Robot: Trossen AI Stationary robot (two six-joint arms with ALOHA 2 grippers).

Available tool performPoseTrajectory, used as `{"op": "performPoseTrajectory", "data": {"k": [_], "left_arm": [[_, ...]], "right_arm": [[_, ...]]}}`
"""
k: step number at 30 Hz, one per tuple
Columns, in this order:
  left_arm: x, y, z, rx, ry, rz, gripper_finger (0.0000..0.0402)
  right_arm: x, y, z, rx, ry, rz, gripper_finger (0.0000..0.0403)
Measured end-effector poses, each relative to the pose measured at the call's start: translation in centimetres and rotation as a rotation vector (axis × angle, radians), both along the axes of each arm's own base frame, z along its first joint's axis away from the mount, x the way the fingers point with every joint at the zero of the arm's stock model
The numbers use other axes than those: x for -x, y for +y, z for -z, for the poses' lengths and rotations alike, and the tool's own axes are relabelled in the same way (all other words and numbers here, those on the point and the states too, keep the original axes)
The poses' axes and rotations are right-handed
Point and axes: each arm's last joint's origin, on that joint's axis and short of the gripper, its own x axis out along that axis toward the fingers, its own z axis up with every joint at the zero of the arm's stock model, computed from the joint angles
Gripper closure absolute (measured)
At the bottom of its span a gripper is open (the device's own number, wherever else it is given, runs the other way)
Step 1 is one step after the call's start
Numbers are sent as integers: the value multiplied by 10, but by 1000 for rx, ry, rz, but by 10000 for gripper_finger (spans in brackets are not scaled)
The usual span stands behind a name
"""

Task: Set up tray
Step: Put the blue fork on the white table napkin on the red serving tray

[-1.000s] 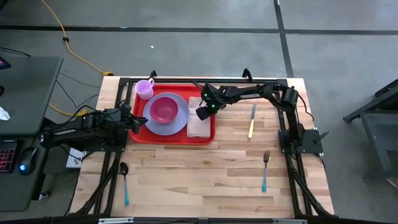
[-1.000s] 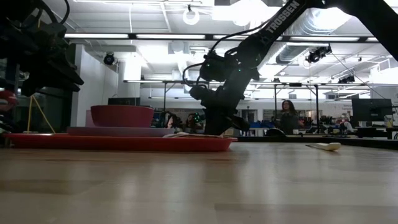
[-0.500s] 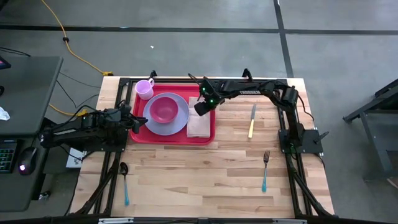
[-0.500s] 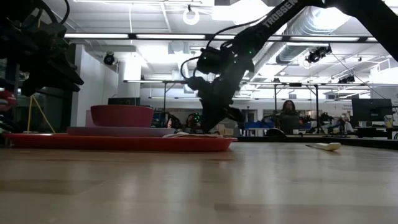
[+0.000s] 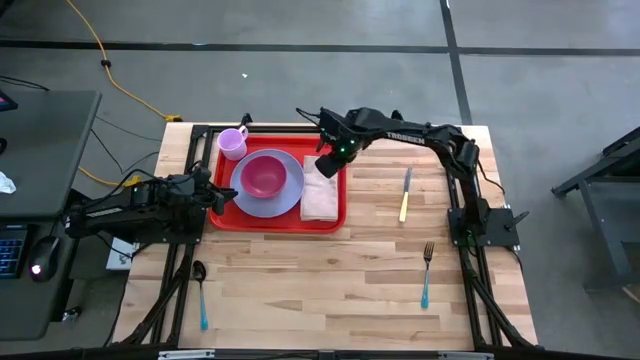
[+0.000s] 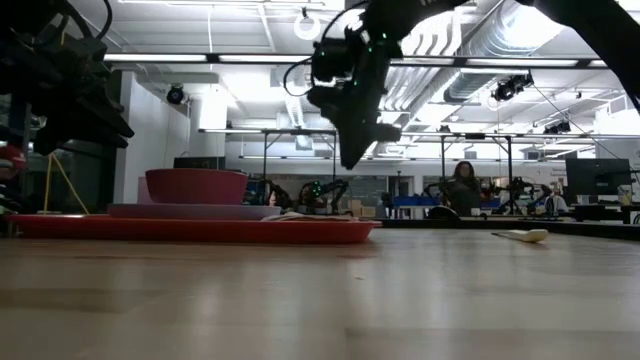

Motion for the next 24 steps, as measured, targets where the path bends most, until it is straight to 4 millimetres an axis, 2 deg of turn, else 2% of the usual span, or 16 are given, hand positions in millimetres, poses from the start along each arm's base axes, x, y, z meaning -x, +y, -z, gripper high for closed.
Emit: {"op": "performPoseTrajectory", "data": {"k": [6, 18, 24], "left_arm": [[0, 0, 0, -31, 14, 20, 263], [-5, 3, -13, -224, -47, 2, 263], [-6, 4, -18, -286, -76, 2, 263]], "right_arm": [[1, 12, -19, 43, 61, -8, 373], [8, 30, -23, 104, 198, 11, 379], [20, 33, -45, 169, 178, 57, 375]]}}
